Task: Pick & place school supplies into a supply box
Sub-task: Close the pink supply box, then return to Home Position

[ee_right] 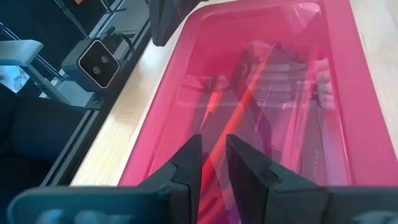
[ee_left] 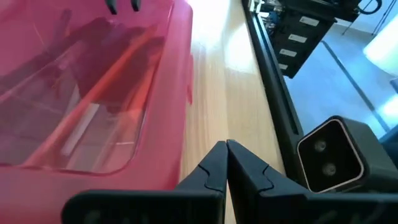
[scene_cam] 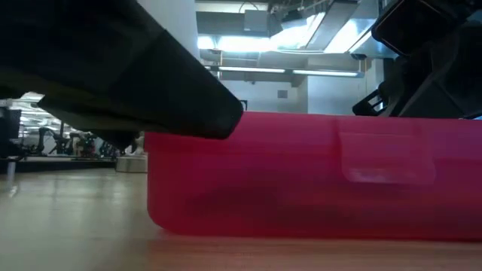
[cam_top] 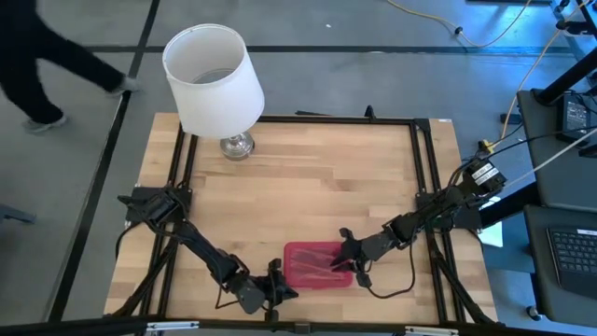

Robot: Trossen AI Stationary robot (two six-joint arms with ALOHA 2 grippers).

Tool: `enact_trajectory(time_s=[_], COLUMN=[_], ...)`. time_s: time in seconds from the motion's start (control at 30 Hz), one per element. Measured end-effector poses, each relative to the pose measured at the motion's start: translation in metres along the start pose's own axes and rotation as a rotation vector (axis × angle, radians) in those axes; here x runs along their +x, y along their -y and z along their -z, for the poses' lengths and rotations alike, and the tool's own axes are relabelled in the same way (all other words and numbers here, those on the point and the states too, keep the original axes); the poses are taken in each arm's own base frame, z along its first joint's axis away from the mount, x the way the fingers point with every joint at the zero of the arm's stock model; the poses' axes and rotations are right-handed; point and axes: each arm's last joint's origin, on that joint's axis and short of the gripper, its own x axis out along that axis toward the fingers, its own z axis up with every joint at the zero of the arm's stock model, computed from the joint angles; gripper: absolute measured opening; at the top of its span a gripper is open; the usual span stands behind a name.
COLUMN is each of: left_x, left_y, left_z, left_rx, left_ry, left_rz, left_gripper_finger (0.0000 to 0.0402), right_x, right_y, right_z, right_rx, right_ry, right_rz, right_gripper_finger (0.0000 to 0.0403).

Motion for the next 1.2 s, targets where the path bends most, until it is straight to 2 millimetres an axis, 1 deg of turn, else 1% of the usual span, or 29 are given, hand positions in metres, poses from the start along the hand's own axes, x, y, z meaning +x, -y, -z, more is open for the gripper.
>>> enact_trajectory(time_s=[0.13, 0.23, 0.37, 0.47, 0.53, 0.6, 0.67, 0.77, 0.87, 0.93, 1.0, 1.07, 1.13, 1.2], left_x=[-0.003, -0.008, -0.021, -0.035, -0.042, -0.048, -0.052, -0.053, -0.049, -0.048, -0.054, -0.067, -0.086, -0.109], left_y=[0.002, 0.006, 0.012, 0.014, 0.014, 0.014, 0.015, 0.014, 0.002, -0.012, -0.028, -0.045, -0.06, -0.072], left_z=[-0.003, -0.01, -0.028, -0.045, -0.055, -0.064, -0.069, -0.07, -0.074, -0.077, -0.082, -0.088, -0.093, -0.09], left_rx=[-0.002, 0.022, 0.093, 0.162, 0.211, 0.231, 0.231, 0.288, 0.223, 0.222, 0.211, 0.184, 0.155, 0.129], left_ry=[-0.002, 0.011, 0.039, 0.054, 0.065, 0.087, 0.109, 0.119, 0.111, 0.062, 0.042, 0.067, 0.124, 0.19], left_rz=[0.013, 0.032, 0.063, 0.051, 0.045, 0.044, 0.05, 0.013, -0.05, -0.051, -0.059, -0.094, -0.161, -0.249], left_gripper_finger=[0.0001, 0.0001, 0.0003, 0.0001, 0.0001, 0.0002, 0.0004, 0.0006, 0.0004, 0.0002, 0.0002, 0.0002, 0.0004, 0.0006], right_x=[-0.001, -0.005, -0.022, -0.038, -0.047, -0.051, -0.051, -0.051, -0.053, -0.059, -0.068, -0.08, -0.092, -0.103], right_y=[0.0, -0.002, -0.009, -0.014, -0.016, -0.017, -0.016, -0.011, -0.004, 0.001, 0.006, 0.01, 0.015, 0.02], right_z=[-0.001, -0.006, -0.025, -0.041, -0.047, -0.048, -0.044, -0.036, -0.034, -0.034, -0.032, -0.031, -0.026, -0.017], right_rx=[-0.007, -0.046, -0.075, -0.095, -0.098, -0.089, -0.098, -0.149, -0.143, -0.151, -0.153, -0.15, -0.146, -0.14], right_ry=[0.009, 0.036, 0.131, 0.208, 0.231, 0.218, 0.17, 0.136, 0.123, 0.134, 0.152, 0.192, 0.224, 0.251], right_rz=[-0.004, -0.016, -0.05, -0.085, -0.115, -0.126, -0.111, -0.091, -0.112, -0.124, -0.117, -0.114, -0.111, -0.108], right_gripper_finger=[0.0078, 0.0078, 0.0078, 0.0078, 0.0078, 0.0078, 0.0078, 0.0078, 0.0078, 0.0078, 0.0078, 0.0078, 0.0078, 0.0078])
